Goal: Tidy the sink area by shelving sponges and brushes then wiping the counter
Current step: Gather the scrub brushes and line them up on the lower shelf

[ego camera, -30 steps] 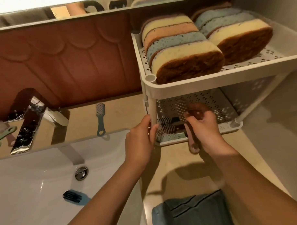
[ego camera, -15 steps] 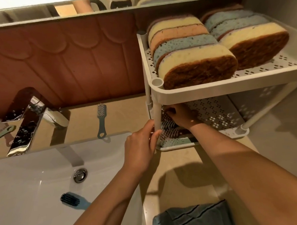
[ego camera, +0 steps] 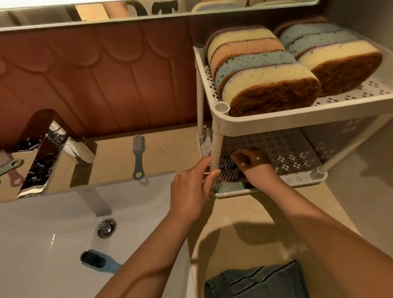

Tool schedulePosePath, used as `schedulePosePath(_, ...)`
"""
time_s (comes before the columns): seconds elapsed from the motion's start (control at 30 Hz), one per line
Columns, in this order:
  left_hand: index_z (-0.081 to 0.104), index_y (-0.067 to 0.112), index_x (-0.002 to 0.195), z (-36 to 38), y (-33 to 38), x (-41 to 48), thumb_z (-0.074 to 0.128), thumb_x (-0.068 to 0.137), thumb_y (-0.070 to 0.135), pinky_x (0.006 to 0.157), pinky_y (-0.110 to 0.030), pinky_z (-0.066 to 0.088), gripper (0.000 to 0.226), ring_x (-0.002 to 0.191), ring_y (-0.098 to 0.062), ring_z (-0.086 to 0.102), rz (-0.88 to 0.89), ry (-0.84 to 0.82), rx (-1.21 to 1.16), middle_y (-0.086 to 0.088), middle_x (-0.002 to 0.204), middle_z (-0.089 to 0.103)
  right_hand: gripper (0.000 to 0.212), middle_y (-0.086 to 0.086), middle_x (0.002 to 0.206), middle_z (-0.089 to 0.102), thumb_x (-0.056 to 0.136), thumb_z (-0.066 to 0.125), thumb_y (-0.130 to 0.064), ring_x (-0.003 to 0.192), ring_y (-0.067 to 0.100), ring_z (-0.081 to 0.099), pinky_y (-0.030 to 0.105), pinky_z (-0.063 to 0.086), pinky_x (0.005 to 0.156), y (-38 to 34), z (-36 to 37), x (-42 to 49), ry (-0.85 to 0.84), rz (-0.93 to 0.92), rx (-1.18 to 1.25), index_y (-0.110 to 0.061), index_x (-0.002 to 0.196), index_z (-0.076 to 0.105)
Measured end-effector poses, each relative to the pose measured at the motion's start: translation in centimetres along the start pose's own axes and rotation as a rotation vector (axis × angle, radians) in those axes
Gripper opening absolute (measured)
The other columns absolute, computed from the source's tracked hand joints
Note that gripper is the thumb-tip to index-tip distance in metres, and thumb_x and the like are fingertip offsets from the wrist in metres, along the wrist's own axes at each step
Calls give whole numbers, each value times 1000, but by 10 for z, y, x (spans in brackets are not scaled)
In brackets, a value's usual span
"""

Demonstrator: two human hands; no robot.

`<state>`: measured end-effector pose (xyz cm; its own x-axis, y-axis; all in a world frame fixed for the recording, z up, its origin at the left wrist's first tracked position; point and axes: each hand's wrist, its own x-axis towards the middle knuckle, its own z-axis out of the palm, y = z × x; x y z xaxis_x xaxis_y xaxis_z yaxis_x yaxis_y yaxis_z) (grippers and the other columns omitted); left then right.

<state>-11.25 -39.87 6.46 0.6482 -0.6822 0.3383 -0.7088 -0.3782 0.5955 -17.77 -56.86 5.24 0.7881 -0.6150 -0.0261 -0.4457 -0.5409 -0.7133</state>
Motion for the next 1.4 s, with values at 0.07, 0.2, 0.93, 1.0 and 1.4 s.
schedulePosePath(0.07,58,24,112,2,4,-3,48,93,40,57,-36,53,26,72,-19,68,-31,29,-20,3,84,72,18,14,100,67,90,57,-18,92,28,62,39,50,81,-4,-5,-18,-7,8,15,-9,102,68)
schedulePosePath(0.2,58,23,111,0,13,-6,50,94,34,59,-35,52,21,73,-18,66,-80,33,-65,2,85,71,16,4,80,69,91,55,-22,76,21,62,36,48,71,-19,-12,-44,-137,-13,-61,-16,87,69)
schedulePosePath(0.93,62,15,107,-195,-189,-110,45,96,23,81,-31,47,22,95,-17,64,-1114,-255,-711,-4,104,68,54,8,116,50,93,50,-13,104,31,58,41,54,77,-149,167,-59,-410,172,250,-32,140,31)
schedulePosePath(1.0,62,14,104,-211,-214,-116,45,96,26,81,-32,47,22,93,-16,65,-1183,-189,-763,-3,103,69,60,11,138,40,93,50,-15,122,32,47,47,49,93,-155,186,-53,-390,179,222,-30,145,22)
schedulePosePath(1.4,58,12,113,-278,-339,-82,60,87,20,99,-41,39,27,119,-36,42,-912,282,87,-17,126,46,35,13,113,57,94,47,-11,96,26,53,31,40,80,-175,247,-33,46,234,229,-6,129,47)
